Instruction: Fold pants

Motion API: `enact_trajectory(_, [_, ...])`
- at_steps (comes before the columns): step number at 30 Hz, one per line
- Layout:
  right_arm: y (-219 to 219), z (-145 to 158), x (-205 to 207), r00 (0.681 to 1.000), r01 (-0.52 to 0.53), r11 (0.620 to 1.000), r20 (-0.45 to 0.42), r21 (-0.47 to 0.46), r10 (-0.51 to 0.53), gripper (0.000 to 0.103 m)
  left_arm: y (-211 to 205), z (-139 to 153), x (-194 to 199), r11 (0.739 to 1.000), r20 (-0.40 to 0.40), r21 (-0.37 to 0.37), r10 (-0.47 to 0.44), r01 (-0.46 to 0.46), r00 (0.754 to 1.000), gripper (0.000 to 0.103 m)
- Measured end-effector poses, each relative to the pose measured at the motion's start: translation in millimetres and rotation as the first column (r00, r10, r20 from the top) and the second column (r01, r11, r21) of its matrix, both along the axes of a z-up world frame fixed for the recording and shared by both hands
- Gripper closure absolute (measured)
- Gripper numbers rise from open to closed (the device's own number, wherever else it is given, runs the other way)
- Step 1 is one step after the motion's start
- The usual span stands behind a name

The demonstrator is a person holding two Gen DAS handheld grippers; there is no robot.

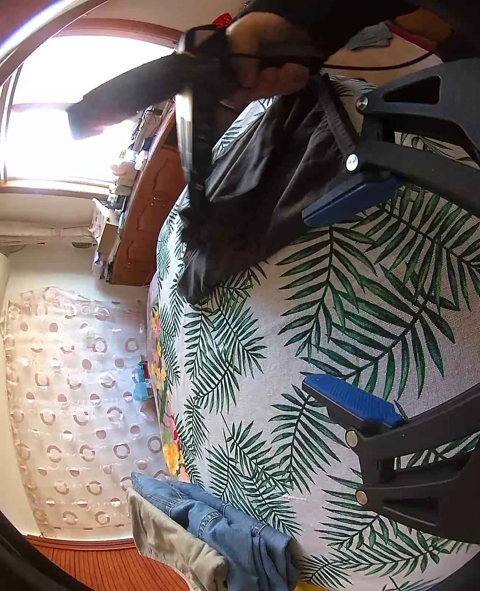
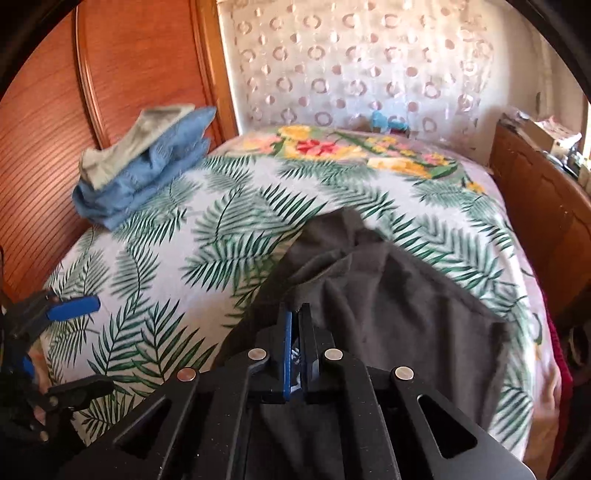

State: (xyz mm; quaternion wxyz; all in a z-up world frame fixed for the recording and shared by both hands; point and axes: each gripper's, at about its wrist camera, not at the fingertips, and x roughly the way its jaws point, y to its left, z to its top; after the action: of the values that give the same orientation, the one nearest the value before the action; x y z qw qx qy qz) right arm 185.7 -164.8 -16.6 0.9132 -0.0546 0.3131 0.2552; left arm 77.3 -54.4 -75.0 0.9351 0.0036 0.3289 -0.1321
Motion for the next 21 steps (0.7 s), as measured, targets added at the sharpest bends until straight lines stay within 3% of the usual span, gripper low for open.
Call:
enact_trajectory(6, [-28.9, 15.4, 3.8, 0.995, 0.079, 0.997, 0.052, 0.018, -0.08, 0.1, -0.6, 0.3, 0.1, 1.0, 0.001, 0.004, -0.004, 0.004, 1.0, 0.02])
enact_trajectory(12, [-58.3, 9.5, 19.2, 0.983, 0.183, 0.982, 0.025, 0.038, -0.184, 0.1, -0.8, -0.4, 0.0, 1.0, -0.001, 0.003, -0.006, 0.006, 1.0, 0.02])
enact_trajectory(17, [-73.9, 5.2, 25.8, 0.967, 0.256, 0.965, -0.016, 0.052, -0.256, 0.076, -2.0, -2.1, 0.2, 1.0, -0.006, 0.004, -0.007, 0.007, 1.0, 0.02])
enact_trajectory(21, [-69.2, -3.1, 29.2, 0.965, 0.261, 0.964, -0.037, 0.052, -0.259, 0.074, -4.0, -3.8, -0.1, 1.0, -0.009, 0.005, -0.009, 0.009, 1.0, 0.02])
